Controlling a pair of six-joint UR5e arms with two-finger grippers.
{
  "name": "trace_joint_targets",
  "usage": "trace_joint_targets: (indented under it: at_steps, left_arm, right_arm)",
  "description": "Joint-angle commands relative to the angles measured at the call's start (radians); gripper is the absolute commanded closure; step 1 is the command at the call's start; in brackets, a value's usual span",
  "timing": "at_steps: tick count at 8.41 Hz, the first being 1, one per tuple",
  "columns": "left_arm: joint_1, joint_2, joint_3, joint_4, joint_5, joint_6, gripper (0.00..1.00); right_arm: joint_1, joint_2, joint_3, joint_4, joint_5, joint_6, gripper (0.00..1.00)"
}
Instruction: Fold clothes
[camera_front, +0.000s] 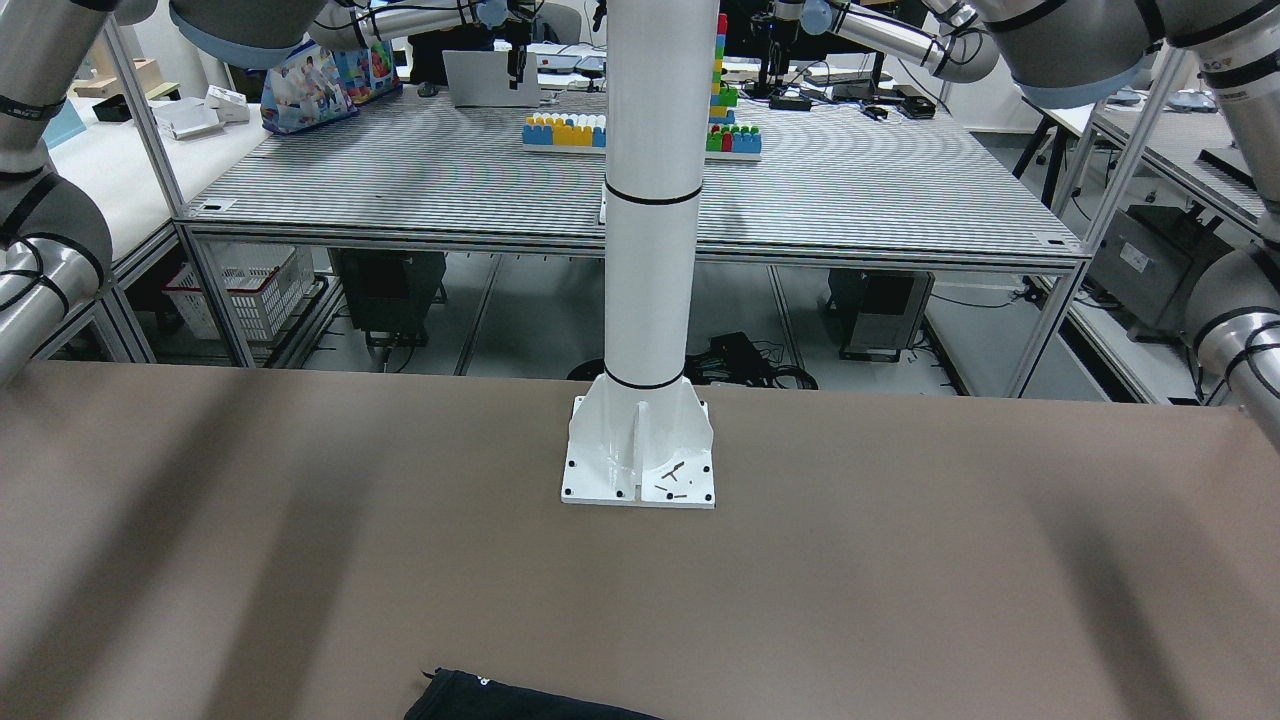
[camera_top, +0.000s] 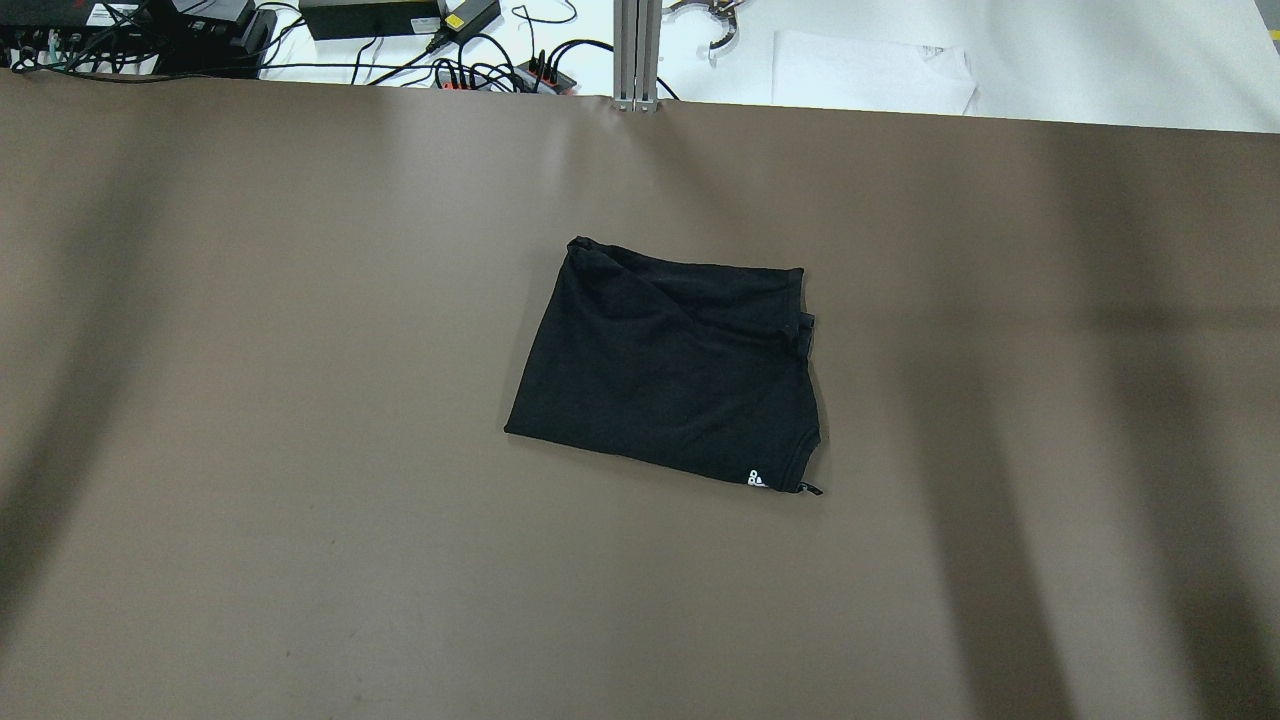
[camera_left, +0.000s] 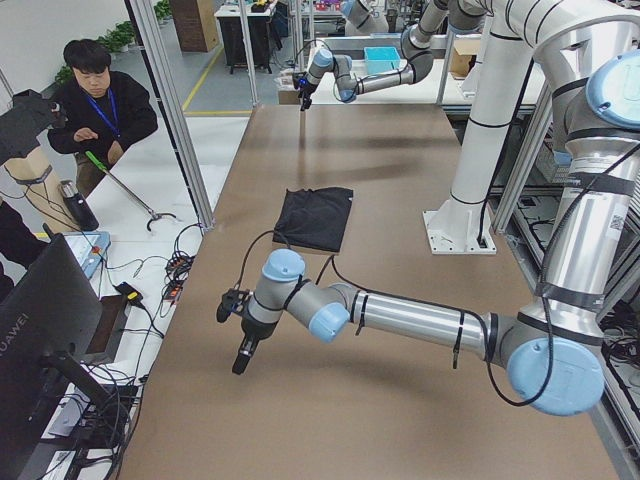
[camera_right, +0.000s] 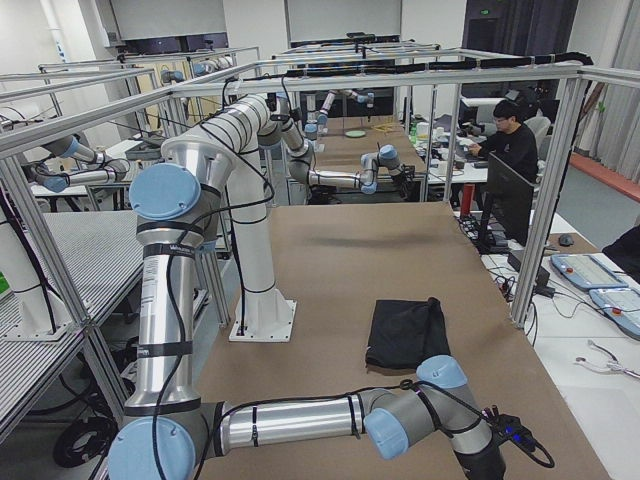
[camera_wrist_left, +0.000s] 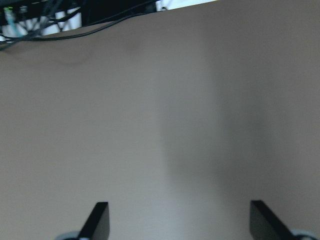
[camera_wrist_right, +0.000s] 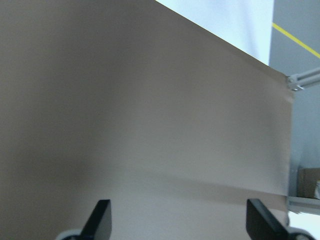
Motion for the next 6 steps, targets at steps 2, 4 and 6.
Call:
trace_joint_targets:
  at_steps: [2, 4, 6]
  left_arm:
    - [-0.214, 0.127, -0.006, -0.004, 0.042, 0.262, 0.0]
    - [-0.222, 0.22, 0.003, -0.089, 0.159, 0.377, 0.0]
    - [-0.246, 0.217, -0.041, -0.084, 0.175, 0.364, 0.0]
  right_arm:
    - [0.125, -0.194, 0.158, -0.003, -0.096, -0.162, 0.05]
    - [0.127, -0.293, 0.171, 0.05, -0.203, -0.17, 0.05]
    - [0.125, -0.286, 0.189, 0.045, -0.259, -0.164, 0.05]
